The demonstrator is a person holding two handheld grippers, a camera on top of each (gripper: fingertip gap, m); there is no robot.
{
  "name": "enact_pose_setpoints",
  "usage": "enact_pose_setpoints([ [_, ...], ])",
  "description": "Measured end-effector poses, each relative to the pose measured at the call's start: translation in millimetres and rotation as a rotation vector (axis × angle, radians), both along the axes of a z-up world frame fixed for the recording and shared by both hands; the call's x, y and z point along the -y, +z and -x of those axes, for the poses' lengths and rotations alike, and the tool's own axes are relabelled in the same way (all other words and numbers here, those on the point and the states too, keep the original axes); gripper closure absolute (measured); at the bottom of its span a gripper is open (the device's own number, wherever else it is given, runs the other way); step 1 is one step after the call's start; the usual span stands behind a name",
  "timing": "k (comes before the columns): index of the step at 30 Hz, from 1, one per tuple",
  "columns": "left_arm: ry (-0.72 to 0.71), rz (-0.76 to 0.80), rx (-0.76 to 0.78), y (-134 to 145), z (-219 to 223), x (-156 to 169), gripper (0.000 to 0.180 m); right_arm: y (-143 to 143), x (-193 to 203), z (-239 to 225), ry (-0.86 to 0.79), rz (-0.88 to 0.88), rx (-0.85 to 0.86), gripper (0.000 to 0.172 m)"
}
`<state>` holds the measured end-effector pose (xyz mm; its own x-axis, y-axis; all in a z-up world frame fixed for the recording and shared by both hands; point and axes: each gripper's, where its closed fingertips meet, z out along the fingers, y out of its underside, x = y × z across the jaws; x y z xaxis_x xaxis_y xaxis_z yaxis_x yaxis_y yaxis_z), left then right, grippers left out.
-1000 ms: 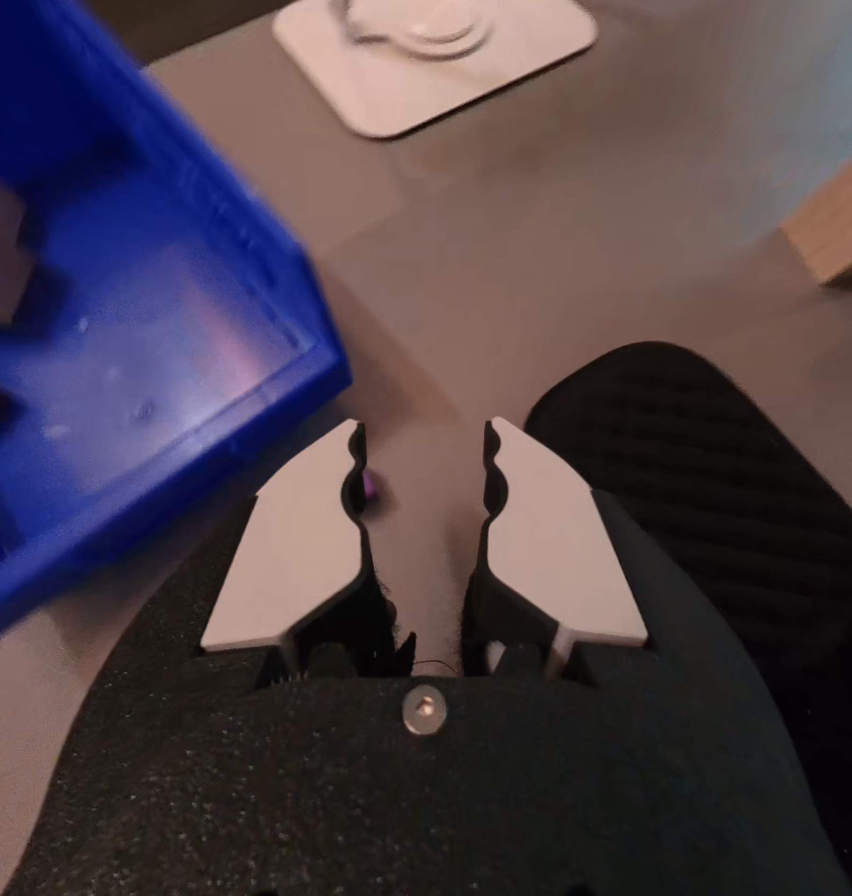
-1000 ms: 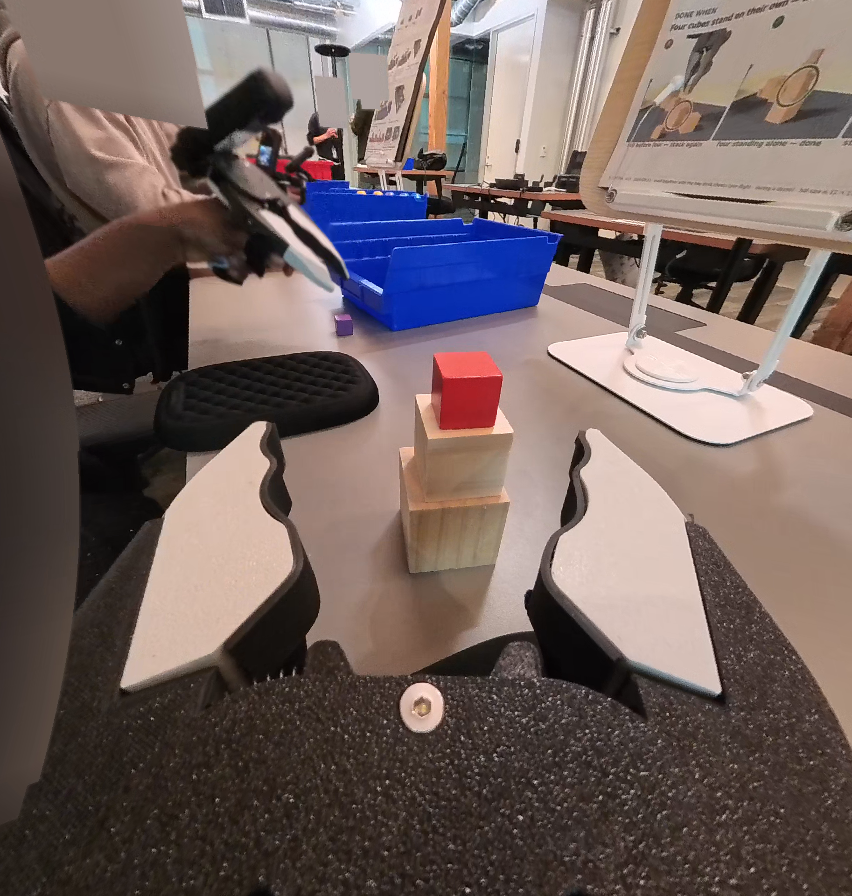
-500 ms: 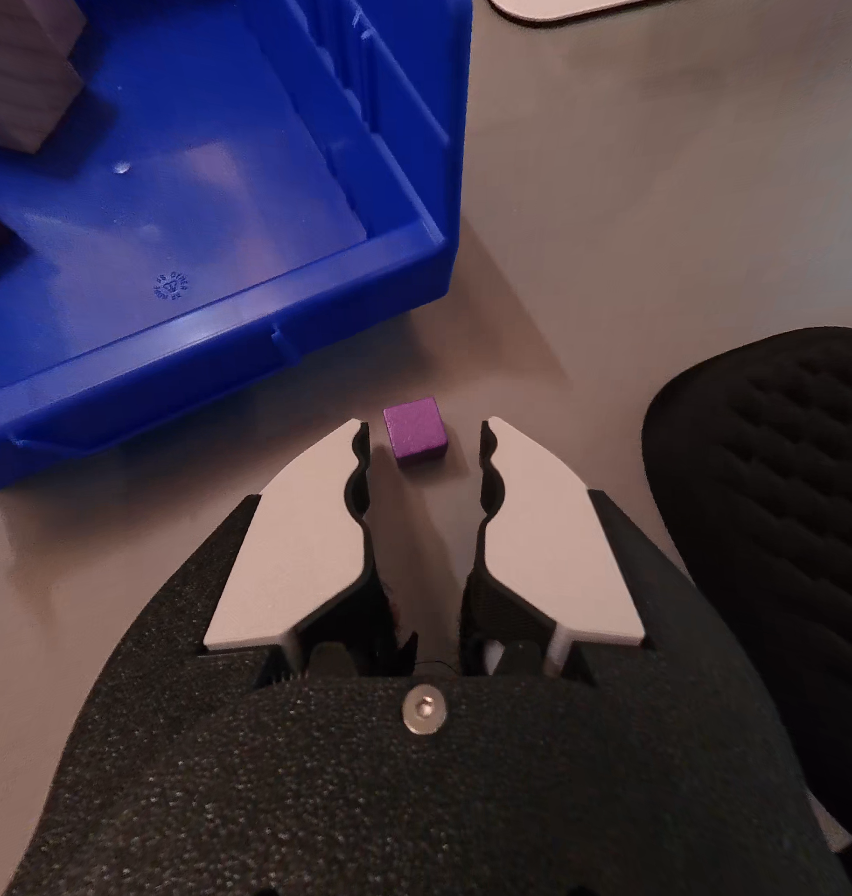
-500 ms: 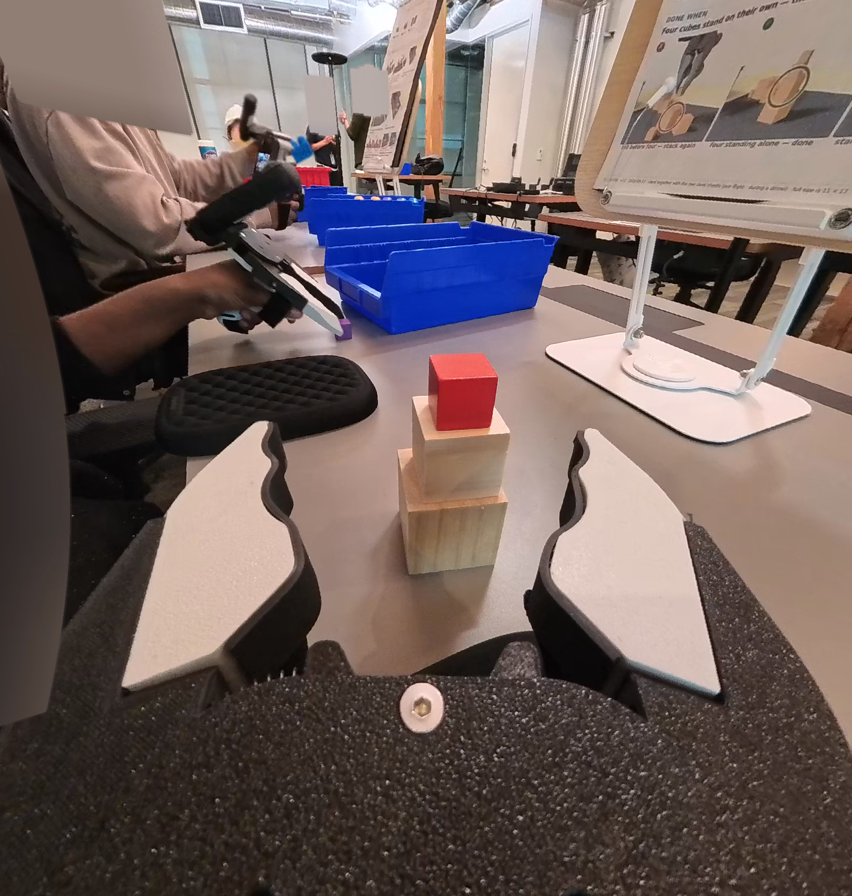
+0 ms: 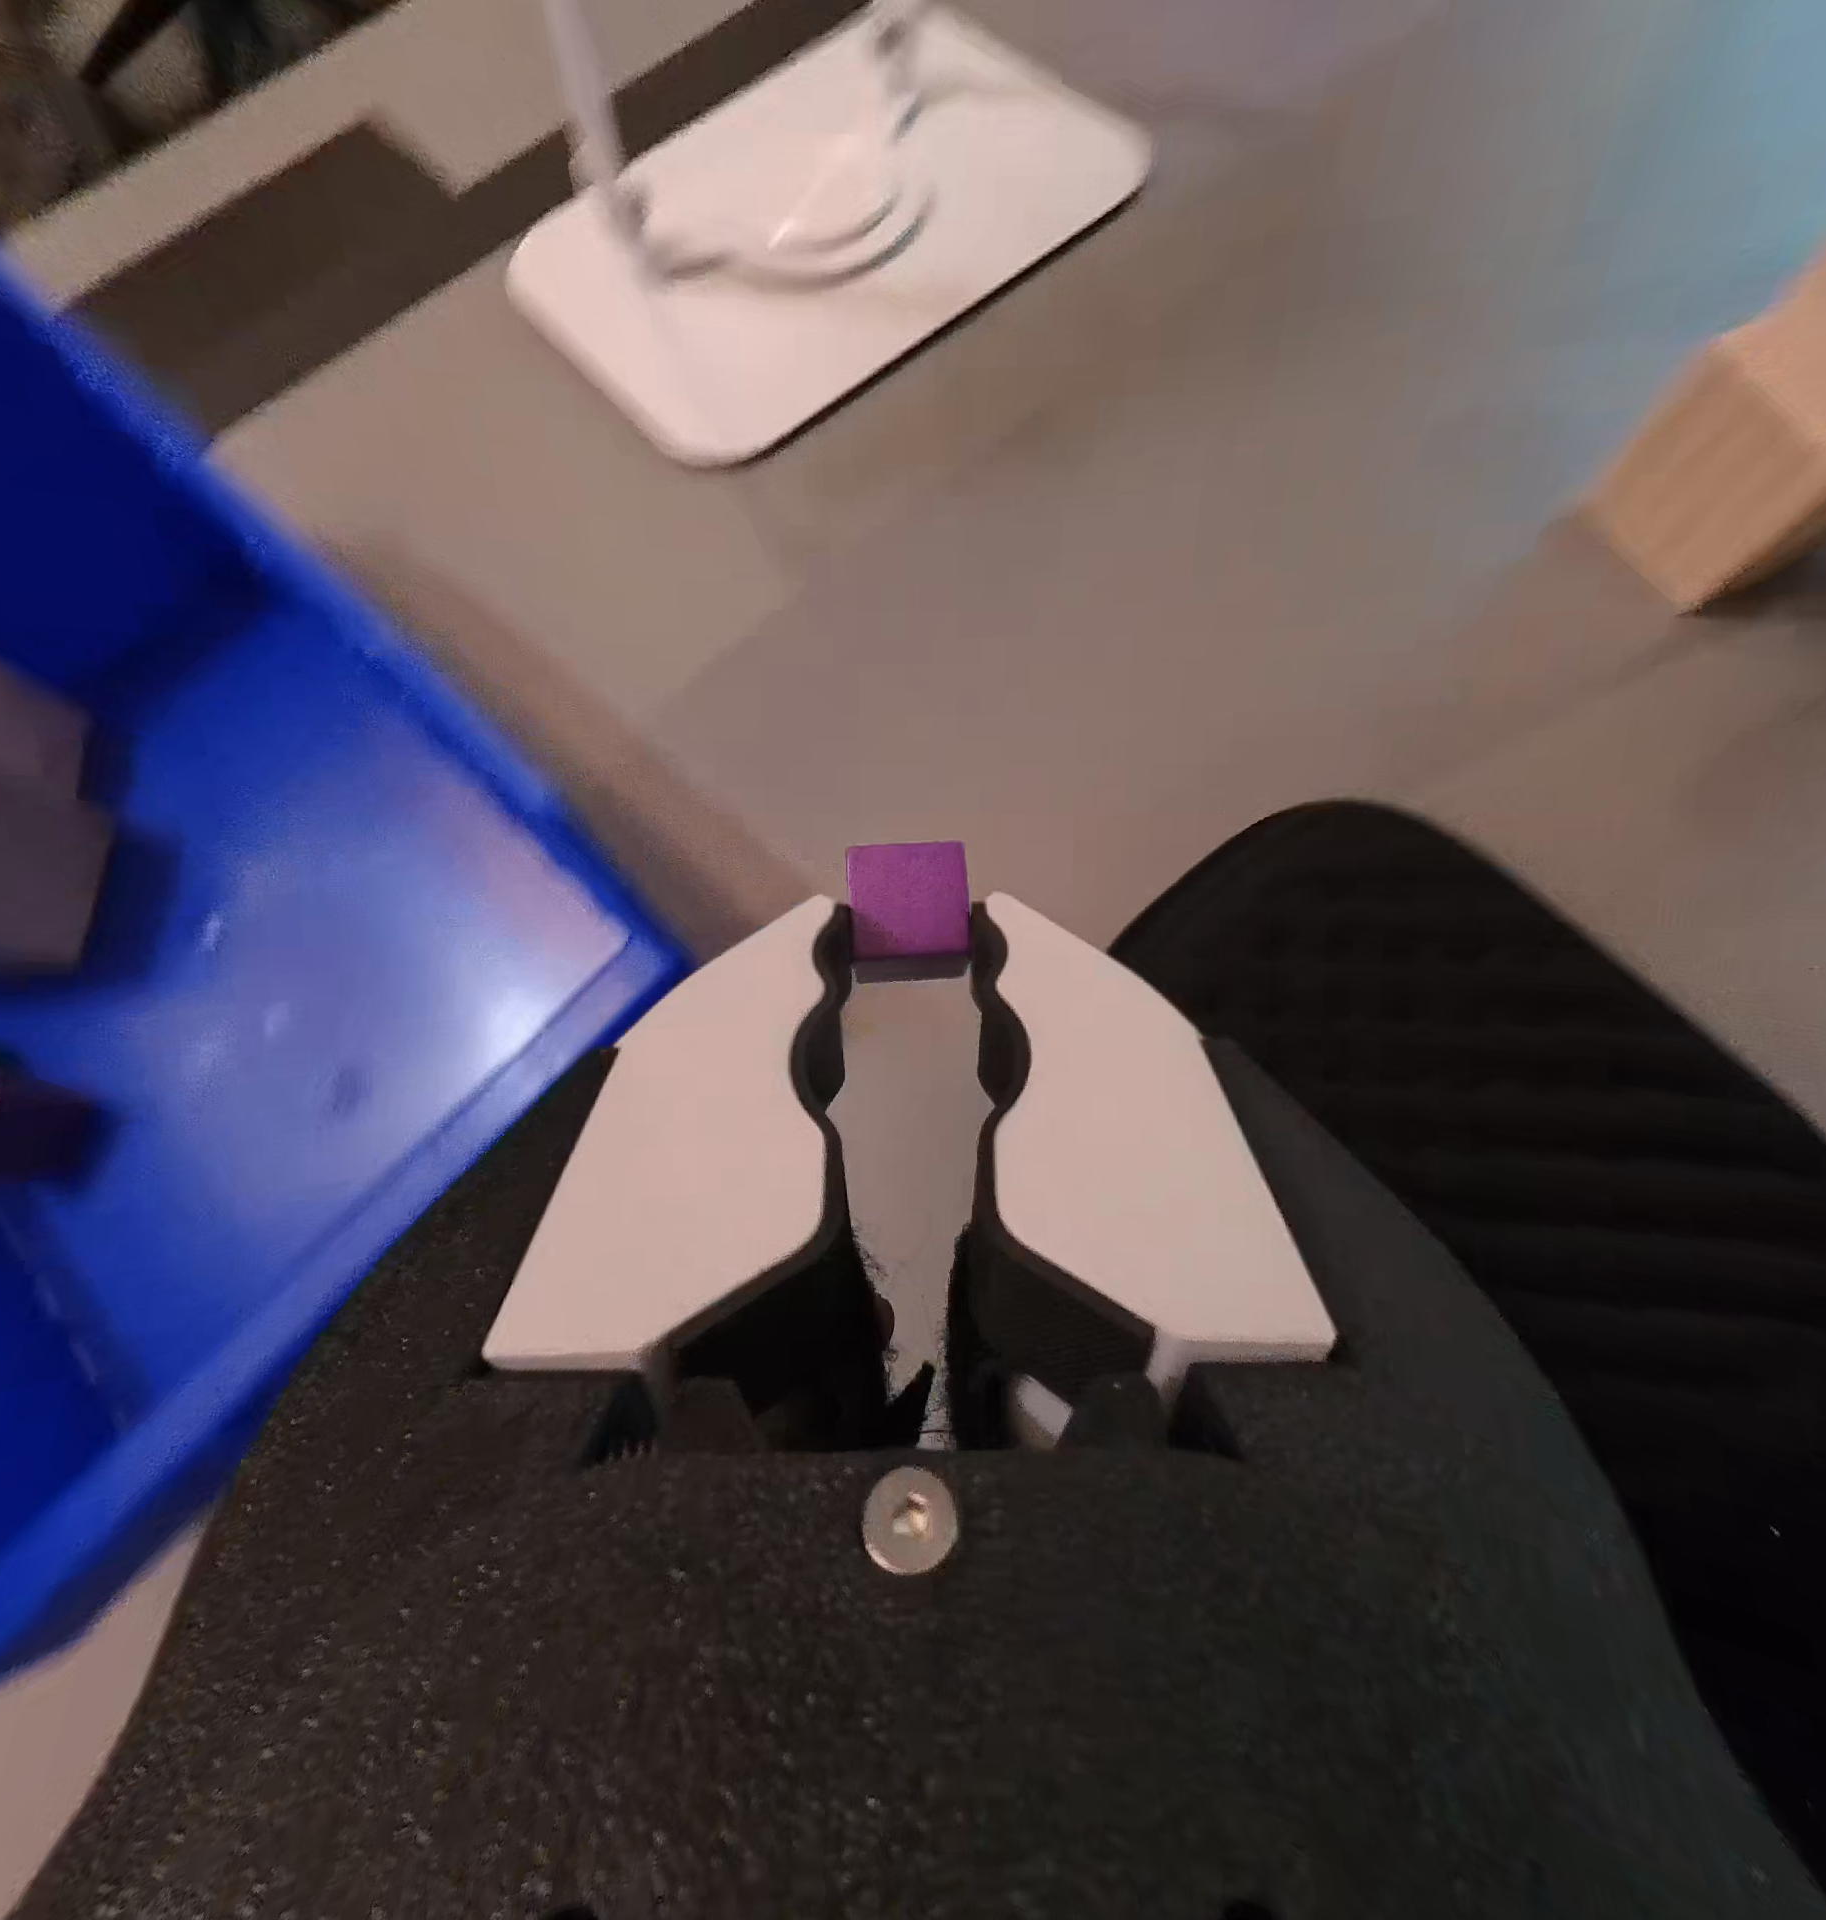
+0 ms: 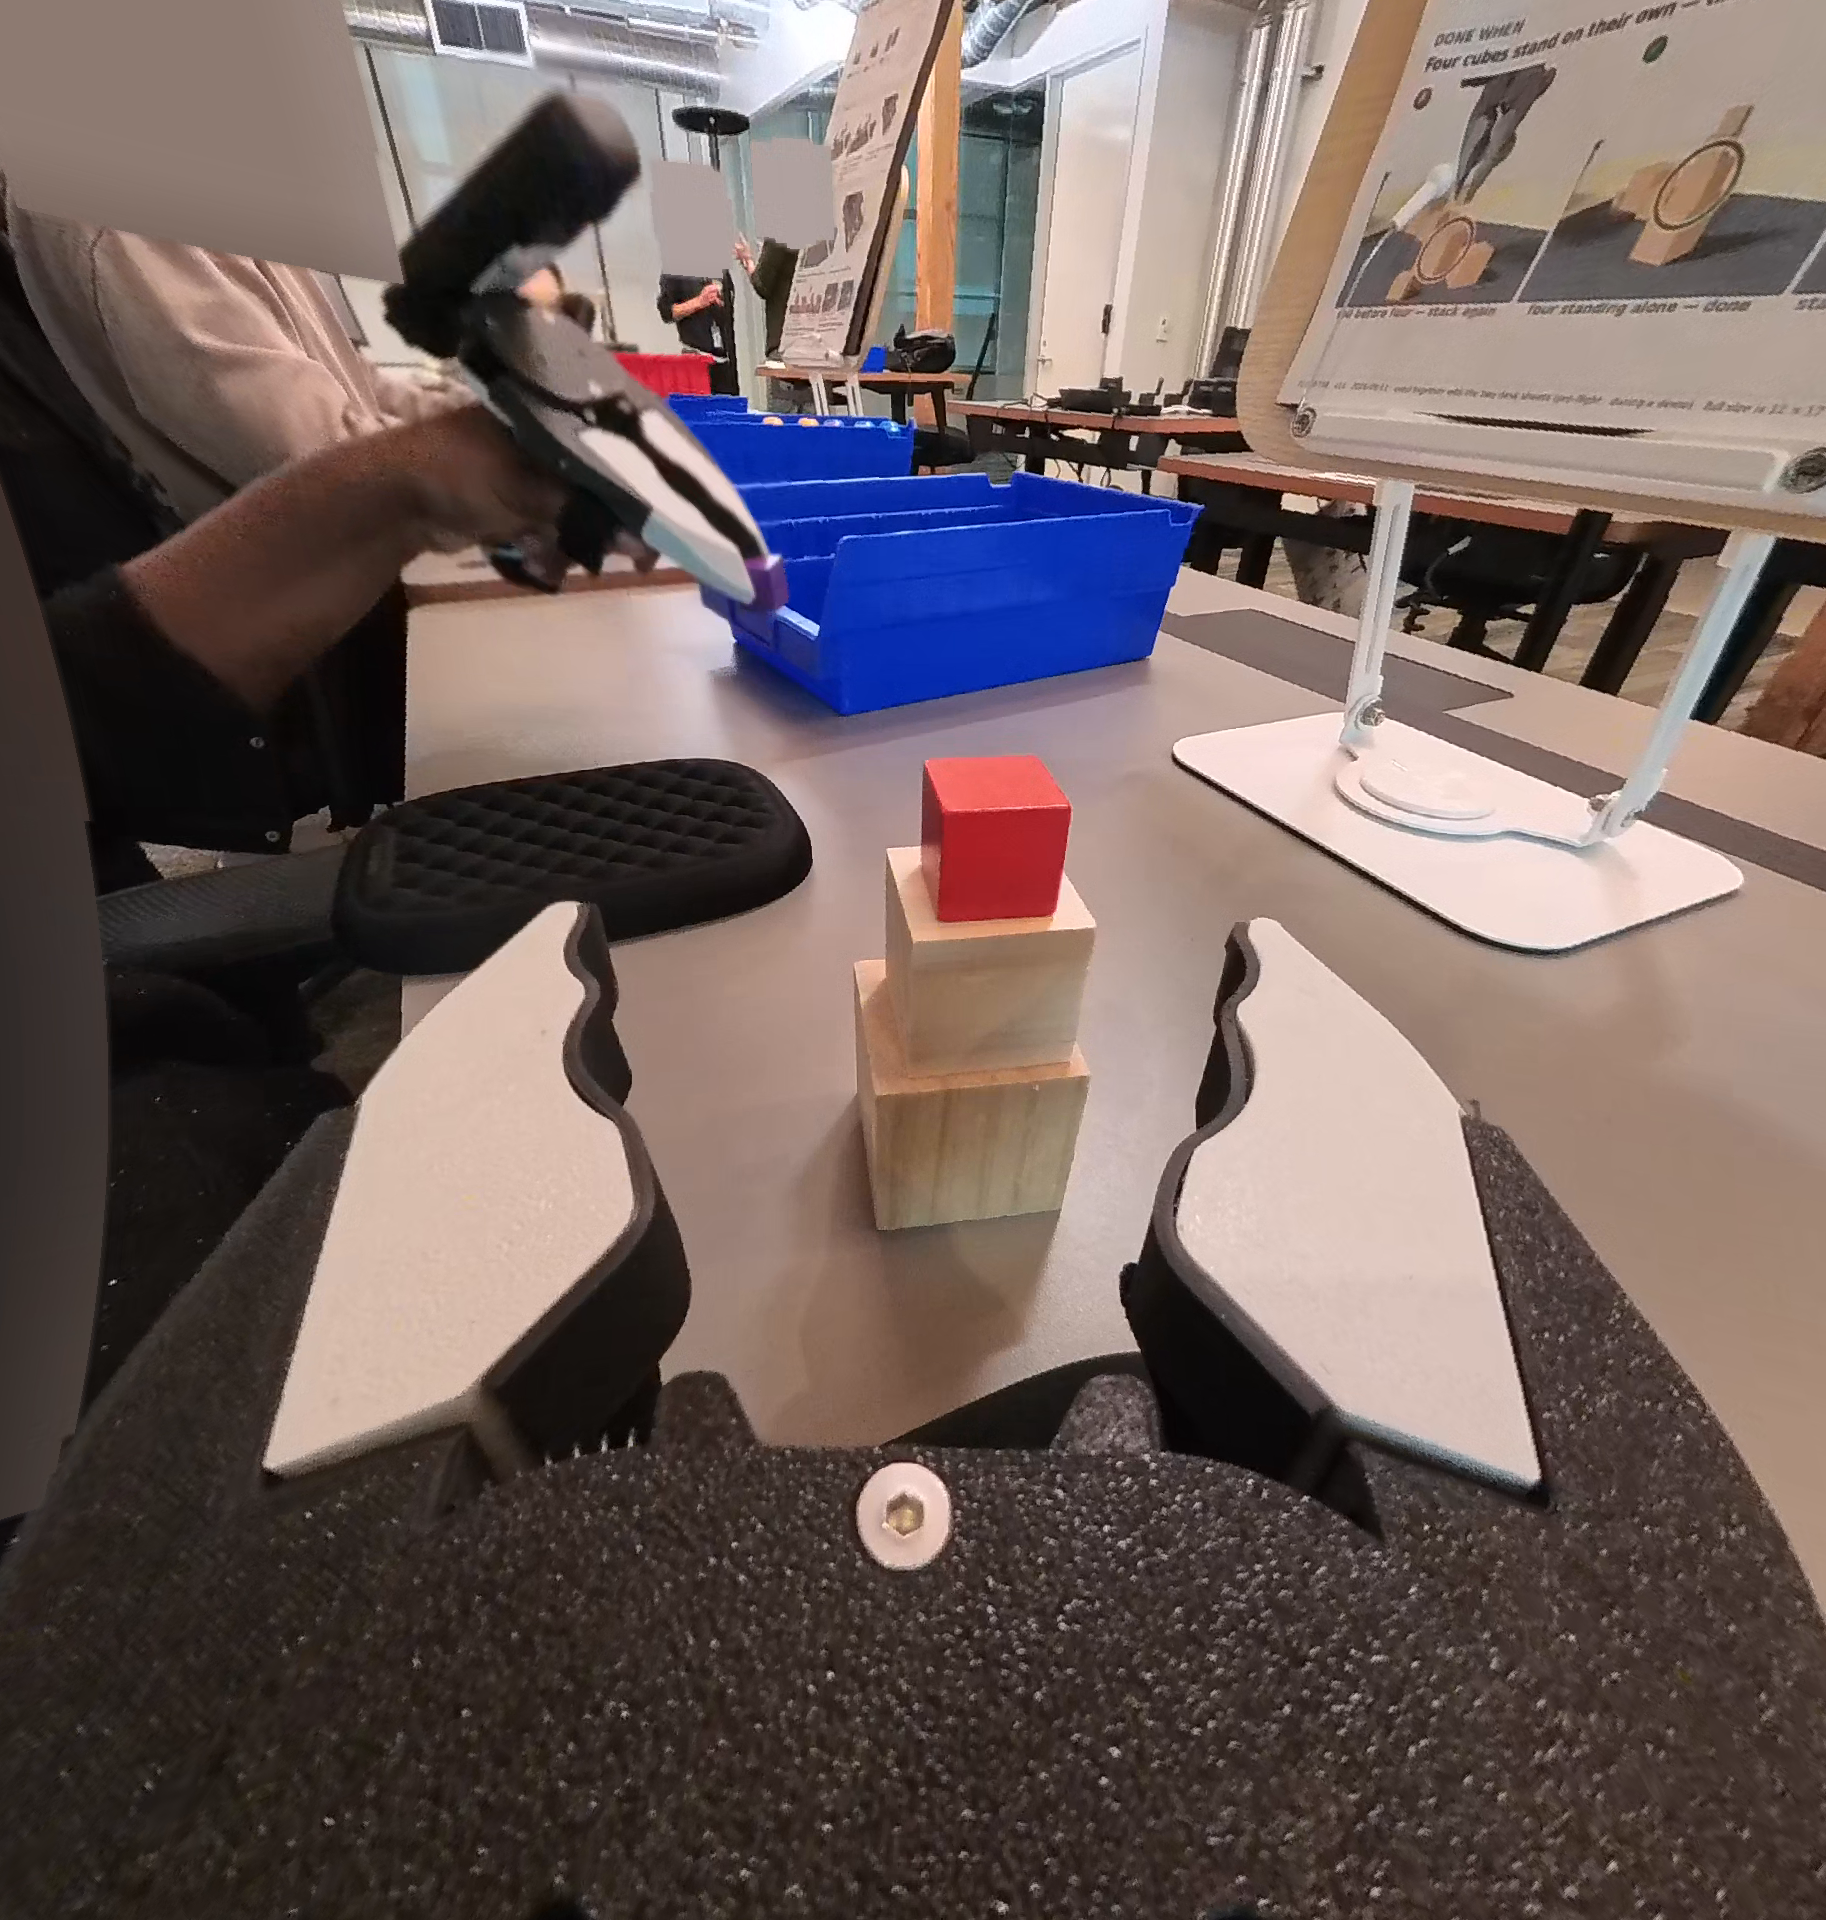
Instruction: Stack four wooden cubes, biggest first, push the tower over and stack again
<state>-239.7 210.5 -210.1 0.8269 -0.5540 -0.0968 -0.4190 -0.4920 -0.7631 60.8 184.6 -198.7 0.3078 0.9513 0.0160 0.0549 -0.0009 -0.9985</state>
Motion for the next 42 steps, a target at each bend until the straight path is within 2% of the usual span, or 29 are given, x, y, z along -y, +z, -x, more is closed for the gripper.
enact_pose_setpoints([
  [4,-0.283,-0.057,-0.02,33,-69,2,0.159,-1,0,1,0.002,0.001,0.006,0.064],
  [7,-0.482,-0.062,-0.008,46,-124,8,0.159,-1,0,1,0.004,0.01,0.008,0.064],
  [12,-0.763,-0.022,0.019,57,-203,20,0.159,-1,0,0,0.005,0.008,0.003,0.065],
  [18,-0.97,0.016,-0.069,55,-254,21,0.159,0,1,0,0.013,0.009,-0.005,0.065],
  [26,-1.082,0.11,-0.162,38,-281,12,0.159,1,1,0,0.017,0.009,-0.013,0.065],
  [42,-1.129,0.155,-0.157,29,-288,5,0.159,1,2,-1,0.018,0.003,-0.018,0.066],
])
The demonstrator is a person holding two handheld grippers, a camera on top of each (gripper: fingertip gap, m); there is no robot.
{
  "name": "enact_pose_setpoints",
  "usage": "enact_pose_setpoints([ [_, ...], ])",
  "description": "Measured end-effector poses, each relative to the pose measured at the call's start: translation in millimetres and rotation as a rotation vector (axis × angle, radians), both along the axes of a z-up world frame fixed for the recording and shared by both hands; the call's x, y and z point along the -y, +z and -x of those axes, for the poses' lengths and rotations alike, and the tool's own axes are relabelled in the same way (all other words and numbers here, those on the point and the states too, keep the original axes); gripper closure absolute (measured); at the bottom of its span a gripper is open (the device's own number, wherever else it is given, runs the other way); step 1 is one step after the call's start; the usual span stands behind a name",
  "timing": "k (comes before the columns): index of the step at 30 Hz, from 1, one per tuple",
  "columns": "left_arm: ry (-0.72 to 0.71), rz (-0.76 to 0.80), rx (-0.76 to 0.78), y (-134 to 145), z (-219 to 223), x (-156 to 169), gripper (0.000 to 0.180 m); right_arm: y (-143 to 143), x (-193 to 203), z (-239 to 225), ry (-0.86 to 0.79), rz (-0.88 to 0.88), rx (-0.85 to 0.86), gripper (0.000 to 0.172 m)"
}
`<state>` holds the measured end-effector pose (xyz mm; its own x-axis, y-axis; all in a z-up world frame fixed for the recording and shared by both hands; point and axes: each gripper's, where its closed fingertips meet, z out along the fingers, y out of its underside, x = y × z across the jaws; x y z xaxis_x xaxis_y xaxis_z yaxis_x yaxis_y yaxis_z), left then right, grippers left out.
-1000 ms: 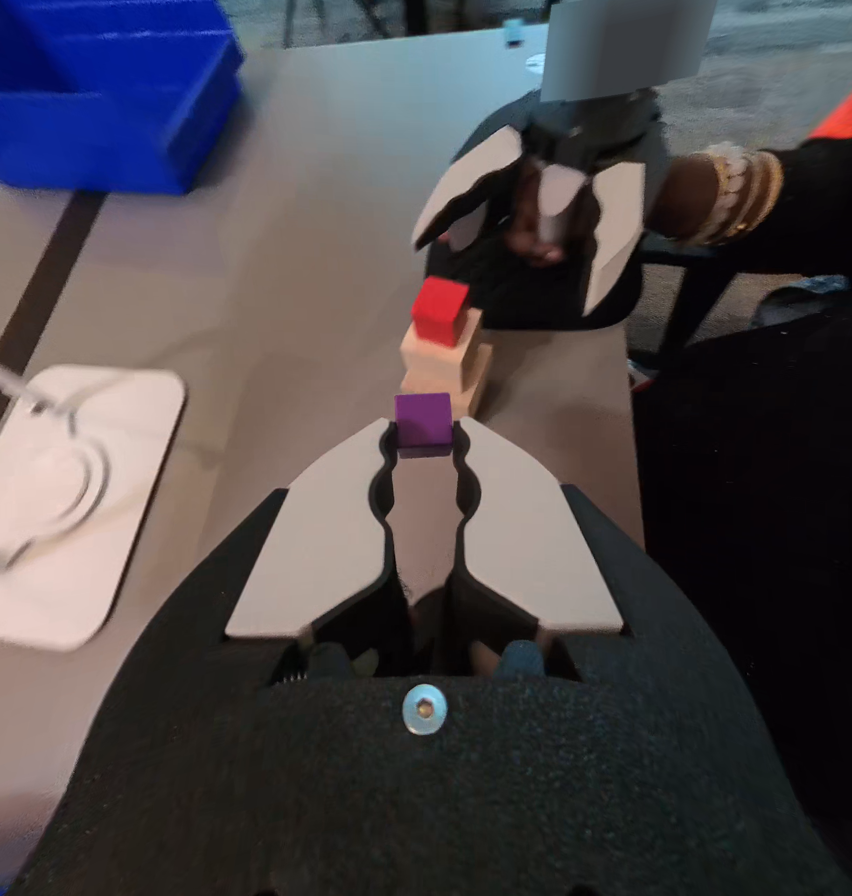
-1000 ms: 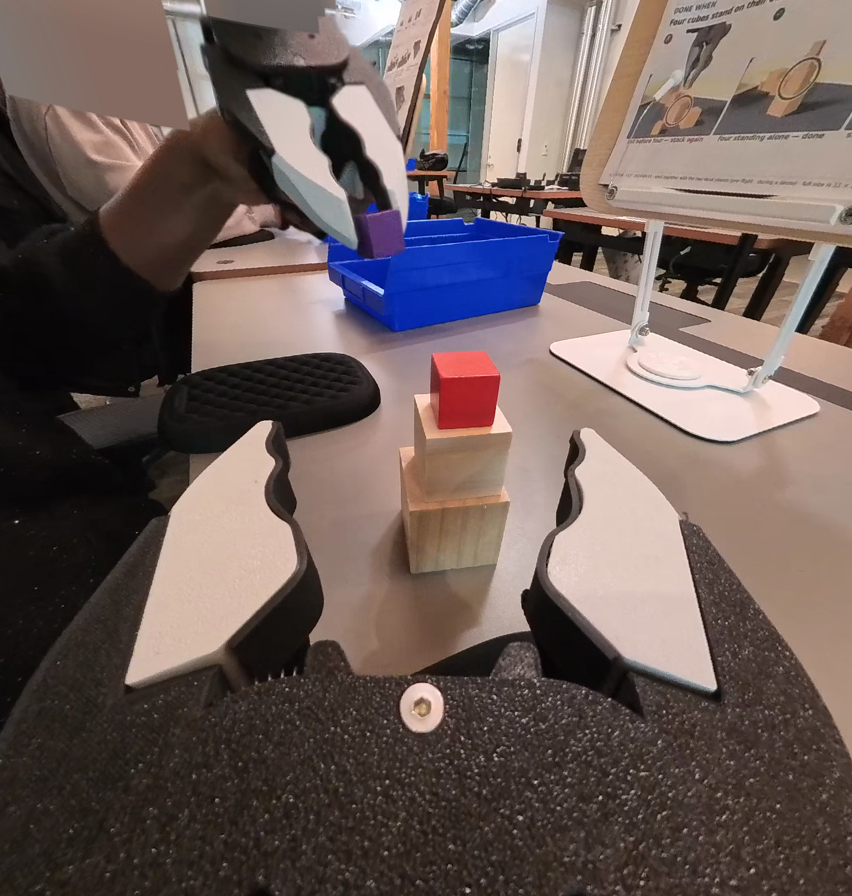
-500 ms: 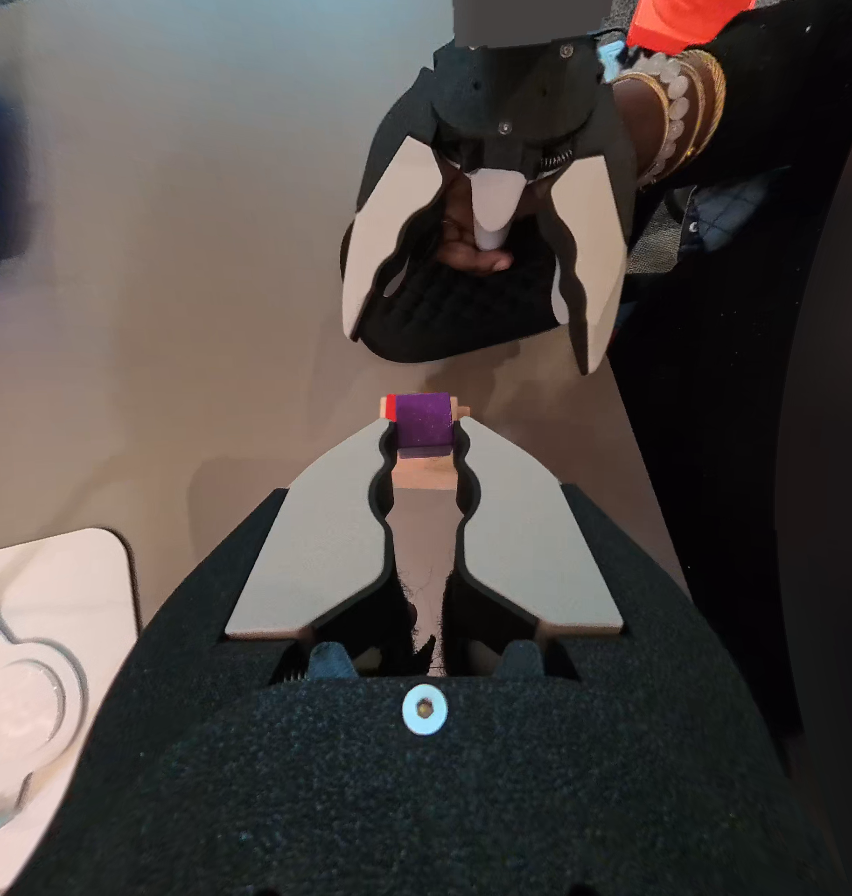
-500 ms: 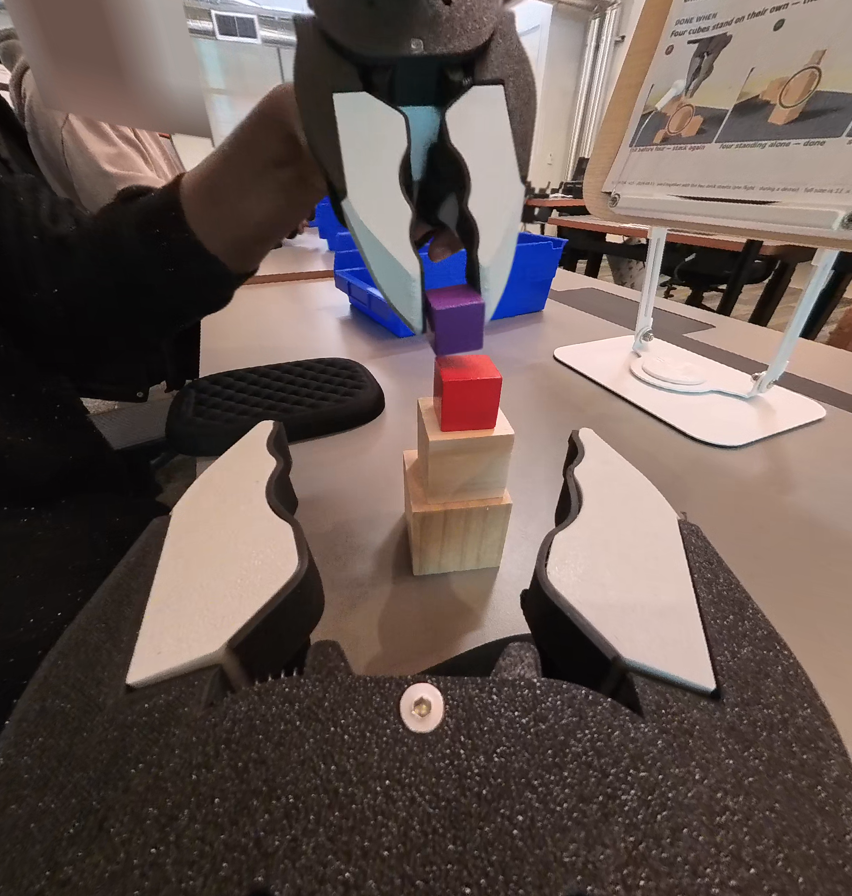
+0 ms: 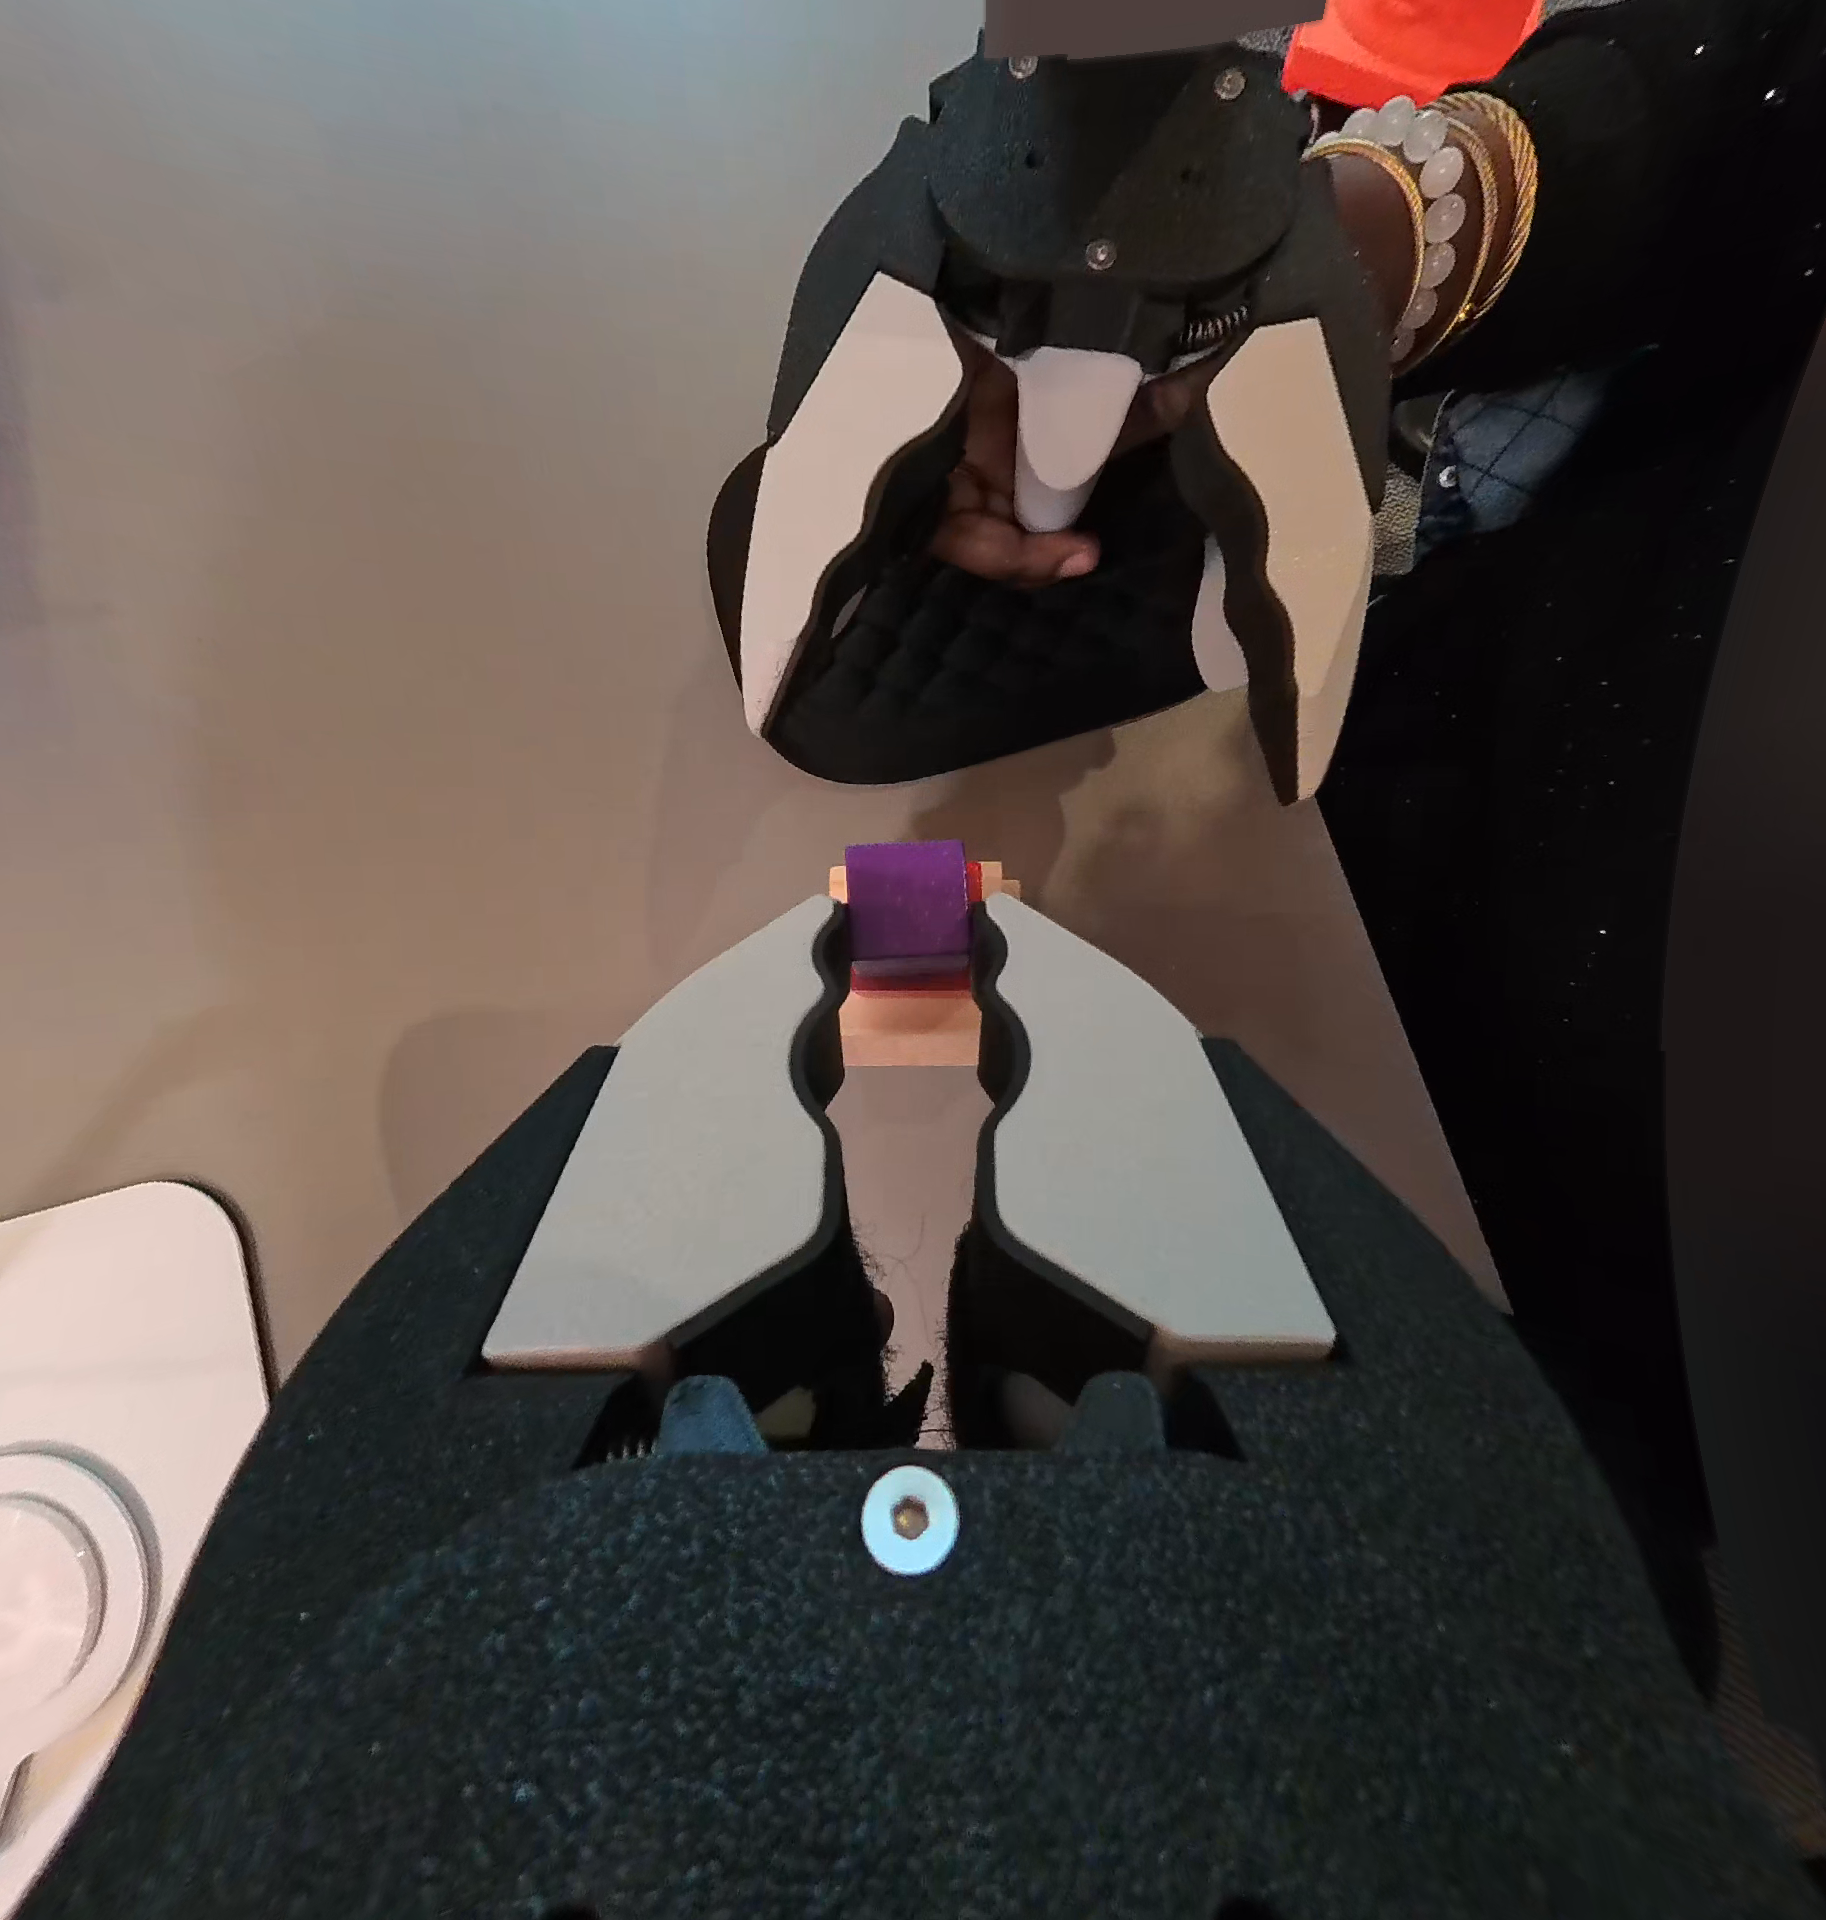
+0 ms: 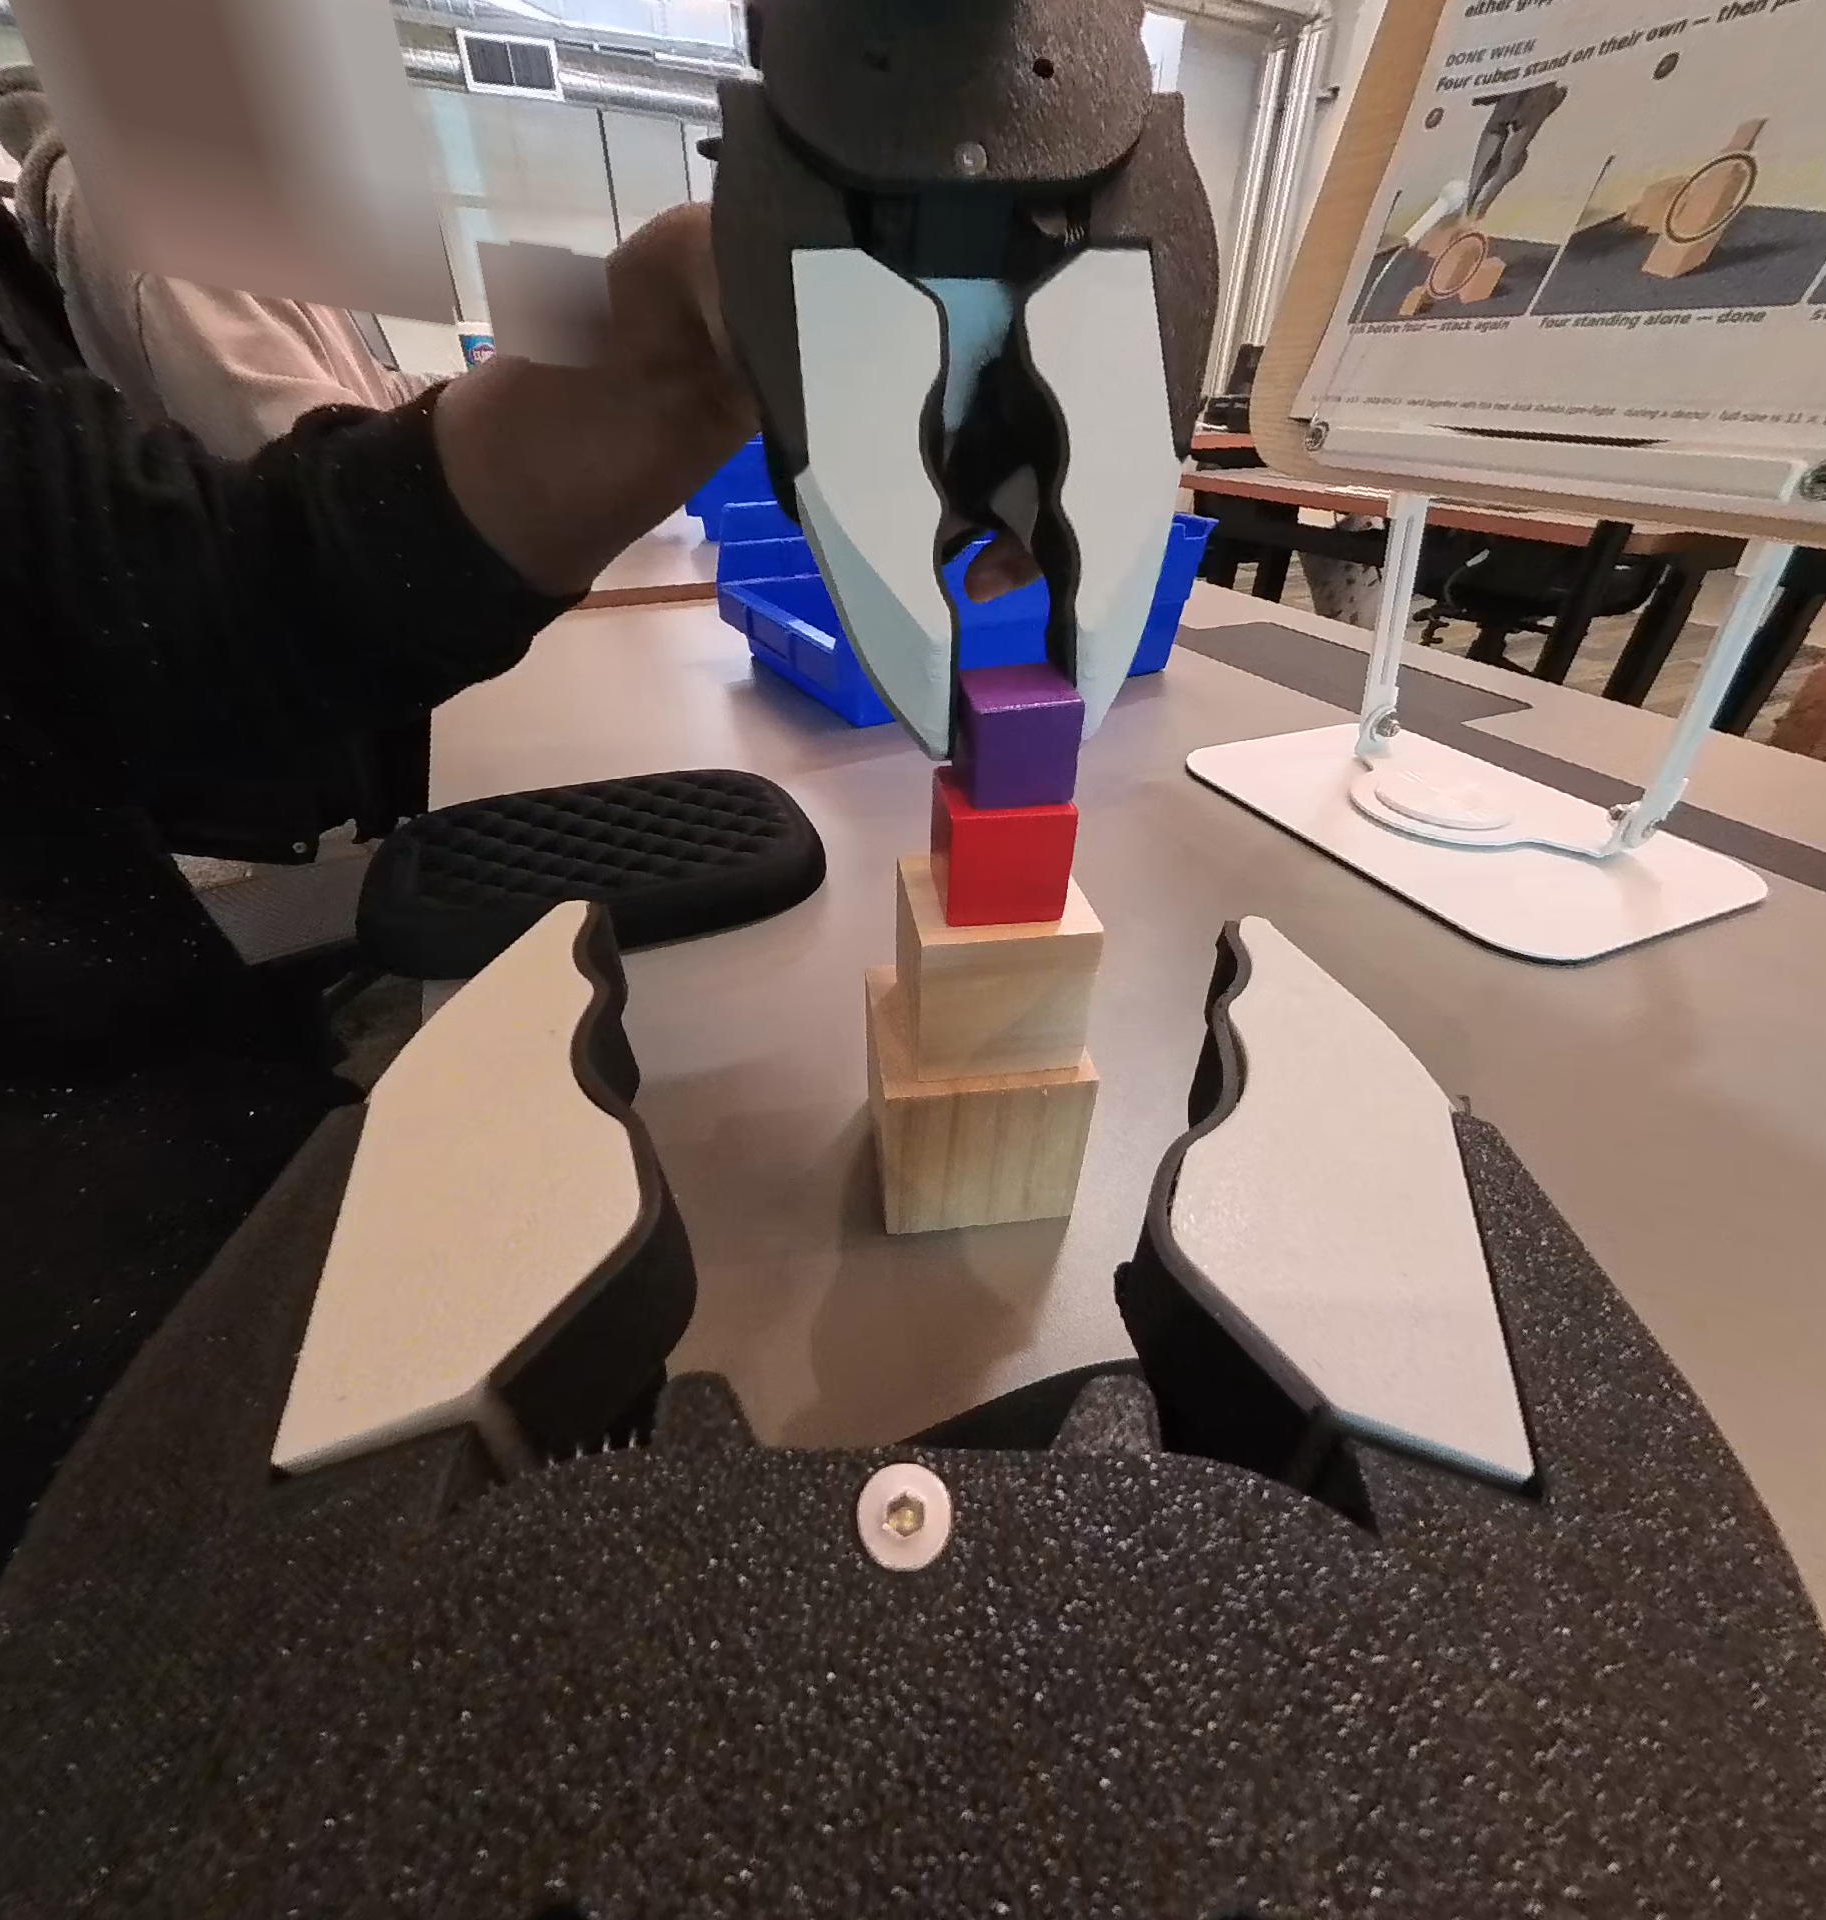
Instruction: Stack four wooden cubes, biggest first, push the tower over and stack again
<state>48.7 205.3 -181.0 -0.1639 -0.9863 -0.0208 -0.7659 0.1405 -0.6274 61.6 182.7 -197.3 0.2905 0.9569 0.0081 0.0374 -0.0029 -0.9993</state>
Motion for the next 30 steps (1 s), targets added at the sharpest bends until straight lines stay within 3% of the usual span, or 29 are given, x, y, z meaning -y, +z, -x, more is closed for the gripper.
enact_pose_setpoints([
  [5,-0.004,0.011,-0.002,0,1,0,0.159,1,0,-1,0.0,0.002,-0.006,0.066],
  [13,0.03,0.032,0.069,5,-2,0,0.127,1,0,-1,0.0,0.004,-0.009,0.066],
  [15,0.056,0.005,0.155,13,-3,-2,0.11,1,0,-1,-0.002,0.003,-0.007,0.066],
  [18,0.147,-0.082,0.319,29,-3,-7,0.059,0,-1,-1,-0.004,0.002,-0.002,0.066],
  [20,0.201,-0.139,0.402,35,3,-7,0.035,0,-1,0,-0.004,0.005,-0.001,0.066],
  [30,0.539,-0.197,0.772,36,75,4,0.034,-1,-2,0,-0.011,0.002,0.011,0.066],
])
